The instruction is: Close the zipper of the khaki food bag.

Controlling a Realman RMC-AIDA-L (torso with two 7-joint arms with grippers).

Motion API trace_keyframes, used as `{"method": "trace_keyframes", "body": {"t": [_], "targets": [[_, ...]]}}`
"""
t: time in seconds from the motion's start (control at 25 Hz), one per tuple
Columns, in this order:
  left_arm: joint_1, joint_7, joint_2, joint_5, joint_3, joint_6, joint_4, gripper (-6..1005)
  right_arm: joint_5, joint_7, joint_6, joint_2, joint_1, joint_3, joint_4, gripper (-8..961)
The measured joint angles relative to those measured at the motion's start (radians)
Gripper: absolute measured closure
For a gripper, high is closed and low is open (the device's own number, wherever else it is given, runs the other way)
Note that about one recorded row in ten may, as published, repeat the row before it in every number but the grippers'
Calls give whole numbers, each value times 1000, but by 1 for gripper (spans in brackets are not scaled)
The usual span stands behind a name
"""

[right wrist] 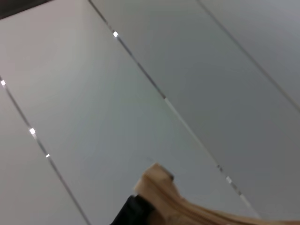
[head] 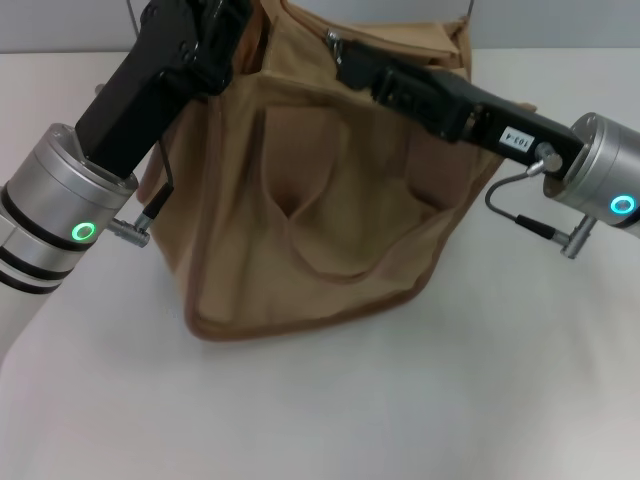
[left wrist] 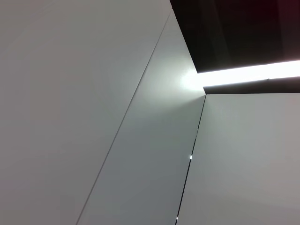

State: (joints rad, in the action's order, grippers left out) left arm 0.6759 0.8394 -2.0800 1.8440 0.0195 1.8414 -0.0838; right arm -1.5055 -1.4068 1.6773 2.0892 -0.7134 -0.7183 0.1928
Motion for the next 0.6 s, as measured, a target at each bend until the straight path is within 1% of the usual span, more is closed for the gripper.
{"method": "trace_keyframes", "body": {"t": [0.24, 0.6], "targets": [[1, 0, 0, 0, -3, -4, -1, 931, 2, 0, 79, 0, 6, -11, 8, 441], [1, -11, 0, 0, -4, -7, 0, 931, 5, -4, 8, -2, 12, 0, 8, 443]]}}
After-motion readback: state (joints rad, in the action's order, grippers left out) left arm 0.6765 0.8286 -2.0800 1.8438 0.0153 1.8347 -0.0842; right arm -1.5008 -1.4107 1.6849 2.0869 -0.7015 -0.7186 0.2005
